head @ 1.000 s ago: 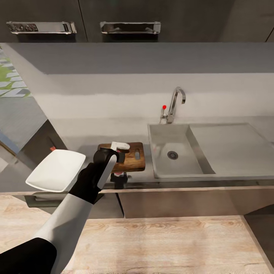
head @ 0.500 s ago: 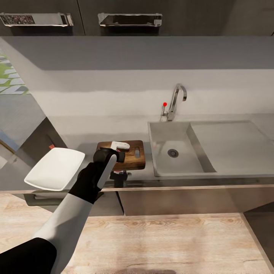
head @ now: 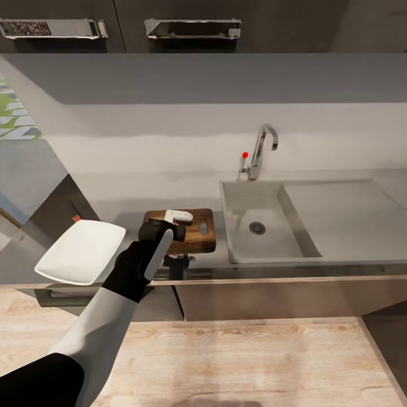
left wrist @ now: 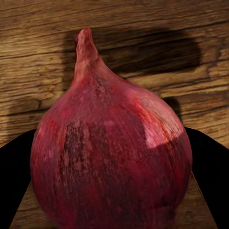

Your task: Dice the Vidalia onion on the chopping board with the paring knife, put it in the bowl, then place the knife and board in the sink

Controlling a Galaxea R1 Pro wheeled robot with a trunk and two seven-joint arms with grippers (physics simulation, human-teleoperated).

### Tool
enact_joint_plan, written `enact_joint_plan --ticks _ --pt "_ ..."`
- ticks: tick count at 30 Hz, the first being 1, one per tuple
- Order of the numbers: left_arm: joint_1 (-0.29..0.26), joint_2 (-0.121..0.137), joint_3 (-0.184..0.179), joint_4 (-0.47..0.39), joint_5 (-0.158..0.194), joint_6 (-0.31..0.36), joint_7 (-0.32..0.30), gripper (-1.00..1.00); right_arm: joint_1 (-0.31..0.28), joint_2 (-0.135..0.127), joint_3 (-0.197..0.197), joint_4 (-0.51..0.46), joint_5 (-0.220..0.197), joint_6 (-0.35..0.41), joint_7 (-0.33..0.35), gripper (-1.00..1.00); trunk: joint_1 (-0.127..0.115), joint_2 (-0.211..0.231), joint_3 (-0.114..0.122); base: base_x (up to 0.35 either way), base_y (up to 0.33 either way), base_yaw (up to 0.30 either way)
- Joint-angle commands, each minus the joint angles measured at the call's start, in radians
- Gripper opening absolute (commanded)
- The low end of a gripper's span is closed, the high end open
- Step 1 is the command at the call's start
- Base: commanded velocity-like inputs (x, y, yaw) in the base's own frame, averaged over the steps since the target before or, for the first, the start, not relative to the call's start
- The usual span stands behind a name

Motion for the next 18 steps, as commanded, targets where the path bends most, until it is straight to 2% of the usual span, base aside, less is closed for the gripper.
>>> enact_joint_plan --ticks 1,18 --pt "-0.001 0.001 -0.001 0.011 0.008 0.003 0.010 -1.00 0.000 0.001 -0.002 -0.001 0.010 -0.002 0.002 1.00 0.001 -0.001 -0.002 0.062 0.000 0.000" --pt "-0.001 0.001 -0.001 0.008 0.008 0.003 0.010 -1.00 0.000 0.002 -0.002 -0.001 0.009 -0.001 0.002 1.00 0.001 -0.001 -0.002 0.005 0.000 0.000"
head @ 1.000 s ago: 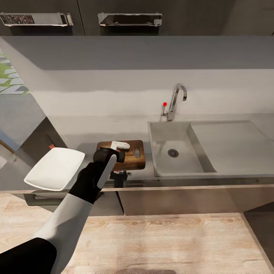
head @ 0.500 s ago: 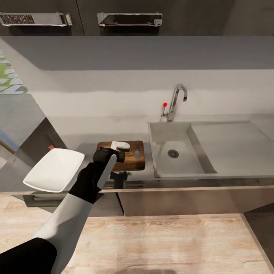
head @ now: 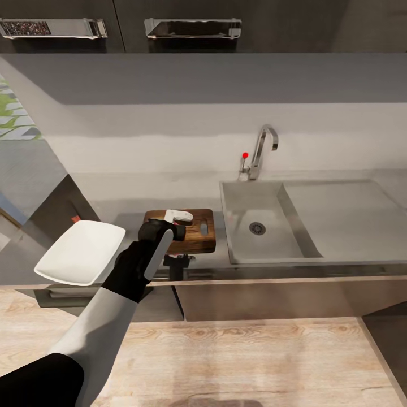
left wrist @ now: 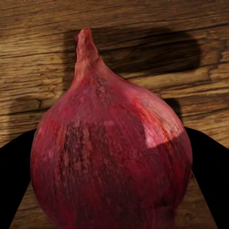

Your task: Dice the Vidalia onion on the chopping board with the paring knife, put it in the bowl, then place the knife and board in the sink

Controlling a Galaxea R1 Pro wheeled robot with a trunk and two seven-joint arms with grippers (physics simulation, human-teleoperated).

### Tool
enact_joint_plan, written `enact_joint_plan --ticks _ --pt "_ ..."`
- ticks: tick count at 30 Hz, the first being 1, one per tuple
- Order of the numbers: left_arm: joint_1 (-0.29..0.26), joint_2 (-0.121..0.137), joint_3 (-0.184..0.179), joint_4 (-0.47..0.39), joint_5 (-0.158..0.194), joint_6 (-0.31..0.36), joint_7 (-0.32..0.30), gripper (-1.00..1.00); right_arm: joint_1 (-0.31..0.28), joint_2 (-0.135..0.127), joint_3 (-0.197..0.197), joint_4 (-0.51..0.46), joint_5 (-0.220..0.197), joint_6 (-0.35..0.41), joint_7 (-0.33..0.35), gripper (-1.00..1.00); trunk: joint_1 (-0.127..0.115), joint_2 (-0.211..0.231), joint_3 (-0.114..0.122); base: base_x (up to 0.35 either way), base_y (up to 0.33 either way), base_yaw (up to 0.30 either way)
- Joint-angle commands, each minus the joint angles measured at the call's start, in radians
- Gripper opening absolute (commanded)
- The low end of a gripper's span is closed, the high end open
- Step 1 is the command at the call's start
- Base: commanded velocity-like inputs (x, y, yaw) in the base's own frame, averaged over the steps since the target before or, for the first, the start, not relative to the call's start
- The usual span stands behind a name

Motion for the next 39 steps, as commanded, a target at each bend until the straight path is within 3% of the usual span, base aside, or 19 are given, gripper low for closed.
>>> enact_joint_plan --ticks 1,9,29,39 --pt "0.000 0.001 -0.001 0.009 0.006 0.004 0.010 -1.00 0.000 0.001 -0.002 -0.001 0.010 -0.002 0.002 1.00 0.001 -0.001 -0.002 0.000 0.000 0.000" --pt "0.000 0.001 -0.001 0.007 0.006 0.004 0.010 -1.00 0.000 0.001 -0.002 -0.001 0.010 -0.002 0.002 1.00 0.001 -0.001 -0.004 0.000 0.000 0.000" --pt "0.000 0.001 -0.001 0.006 0.006 0.004 0.011 -1.00 0.000 0.001 -0.002 -0.001 0.010 -0.002 0.002 1.00 0.001 -0.001 0.024 0.000 0.000 0.000" --pt "0.000 0.001 -0.001 0.007 0.006 0.004 0.011 -1.00 0.000 0.001 -0.002 -0.001 0.010 -0.003 0.002 1.00 0.001 -0.001 0.027 0.063 -0.006 0.000"
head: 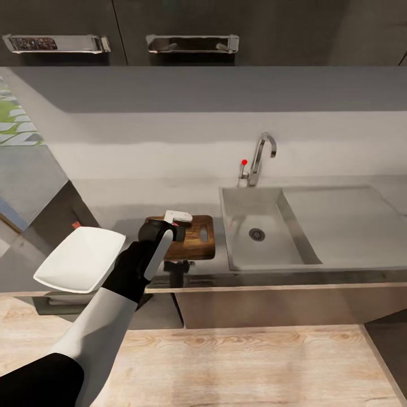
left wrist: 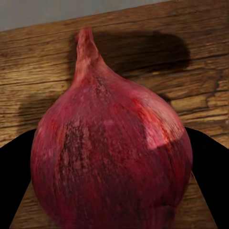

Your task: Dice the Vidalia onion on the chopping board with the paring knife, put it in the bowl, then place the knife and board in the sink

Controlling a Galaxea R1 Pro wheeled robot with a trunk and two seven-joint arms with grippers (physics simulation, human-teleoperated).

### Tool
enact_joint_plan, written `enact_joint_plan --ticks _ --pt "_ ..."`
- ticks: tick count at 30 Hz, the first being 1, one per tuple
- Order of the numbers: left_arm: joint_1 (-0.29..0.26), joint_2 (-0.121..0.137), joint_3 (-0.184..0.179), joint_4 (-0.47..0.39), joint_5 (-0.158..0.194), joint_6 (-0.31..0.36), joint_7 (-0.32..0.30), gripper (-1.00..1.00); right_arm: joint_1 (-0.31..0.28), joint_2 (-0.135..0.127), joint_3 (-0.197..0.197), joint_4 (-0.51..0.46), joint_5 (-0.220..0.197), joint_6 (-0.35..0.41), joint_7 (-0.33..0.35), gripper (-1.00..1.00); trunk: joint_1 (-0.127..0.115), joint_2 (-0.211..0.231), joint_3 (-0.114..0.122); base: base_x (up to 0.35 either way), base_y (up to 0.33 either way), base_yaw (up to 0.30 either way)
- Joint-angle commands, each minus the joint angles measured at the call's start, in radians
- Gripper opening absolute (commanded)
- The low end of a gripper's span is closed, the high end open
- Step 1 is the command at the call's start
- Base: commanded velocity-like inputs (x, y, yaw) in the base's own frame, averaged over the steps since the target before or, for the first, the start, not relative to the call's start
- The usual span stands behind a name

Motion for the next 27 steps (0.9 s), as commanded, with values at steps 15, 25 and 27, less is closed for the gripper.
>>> enact_joint_plan --ticks 15,25,27 --pt "-0.001 0.002 -0.001 0.002 0.009 0.003 0.010 -1.00 0.000 0.001 -0.002 -0.001 0.010 -0.001 0.002 1.00 0.001 -0.002 -0.002 0.018 -0.004 0.000" --pt "-0.001 0.002 -0.001 0.004 0.010 0.003 0.010 -1.00 0.000 0.001 -0.002 -0.001 0.010 -0.001 0.002 1.00 0.001 -0.002 -0.015 0.000 0.000 0.000" --pt "-0.001 0.002 -0.002 0.004 0.009 0.003 0.010 -1.00 0.000 0.001 -0.002 -0.001 0.010 -0.001 0.002 1.00 0.001 -0.002 -0.018 0.000 0.000 0.000"
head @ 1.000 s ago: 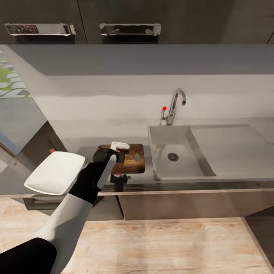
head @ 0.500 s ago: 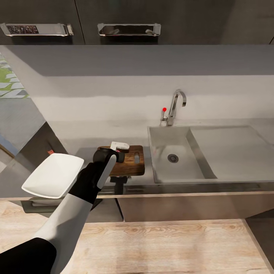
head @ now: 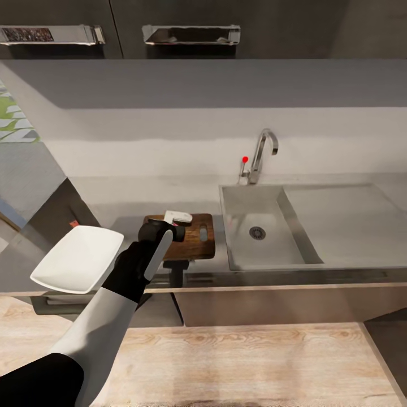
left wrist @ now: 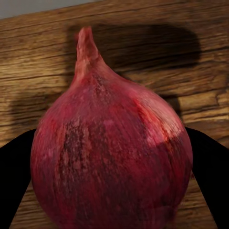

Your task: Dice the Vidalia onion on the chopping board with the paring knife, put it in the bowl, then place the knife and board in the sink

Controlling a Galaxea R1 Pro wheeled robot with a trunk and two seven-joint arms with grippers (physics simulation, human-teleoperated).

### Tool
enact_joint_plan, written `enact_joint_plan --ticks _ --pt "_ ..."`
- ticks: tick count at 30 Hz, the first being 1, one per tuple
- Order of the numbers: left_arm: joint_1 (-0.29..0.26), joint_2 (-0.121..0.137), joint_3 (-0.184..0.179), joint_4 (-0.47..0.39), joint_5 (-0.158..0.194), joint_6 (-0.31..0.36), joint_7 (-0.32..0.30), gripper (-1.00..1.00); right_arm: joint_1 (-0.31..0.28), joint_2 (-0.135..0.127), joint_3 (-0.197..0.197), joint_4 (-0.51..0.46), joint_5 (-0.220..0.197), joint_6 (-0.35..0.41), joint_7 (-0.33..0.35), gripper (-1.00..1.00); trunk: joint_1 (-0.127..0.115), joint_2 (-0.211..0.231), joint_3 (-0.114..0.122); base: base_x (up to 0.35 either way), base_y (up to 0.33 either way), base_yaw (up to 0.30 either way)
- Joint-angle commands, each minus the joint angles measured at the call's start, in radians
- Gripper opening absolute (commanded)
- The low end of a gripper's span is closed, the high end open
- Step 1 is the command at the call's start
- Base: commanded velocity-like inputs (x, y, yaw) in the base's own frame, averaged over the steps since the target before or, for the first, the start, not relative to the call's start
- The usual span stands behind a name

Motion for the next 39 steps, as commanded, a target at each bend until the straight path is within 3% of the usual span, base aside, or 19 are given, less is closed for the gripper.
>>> enact_joint_plan --ticks 1,21,22,39 --pt "-0.001 0.000 -0.001 -0.001 0.010 0.003 0.010 -1.00 0.000 0.001 -0.002 -0.001 0.010 -0.002 0.002 1.00 0.001 -0.002 -0.003 0.000 0.000 0.000" --pt "-0.001 0.000 -0.001 -0.008 0.010 0.003 0.010 -1.00 0.000 0.001 -0.002 -0.001 0.010 -0.002 0.002 1.00 0.001 -0.002 -0.013 0.000 0.000 0.000" --pt "-0.001 0.000 -0.001 -0.009 0.010 0.003 0.010 1.00 0.000 0.001 -0.002 -0.001 0.010 -0.002 0.002 1.00 0.001 -0.002 -0.013 0.000 0.000 0.000" --pt "-0.001 0.000 -0.001 -0.012 0.010 0.003 0.010 1.00 0.000 0.001 -0.002 -0.001 0.010 -0.002 0.002 1.00 0.001 -0.002 -0.012 0.000 0.000 0.000"
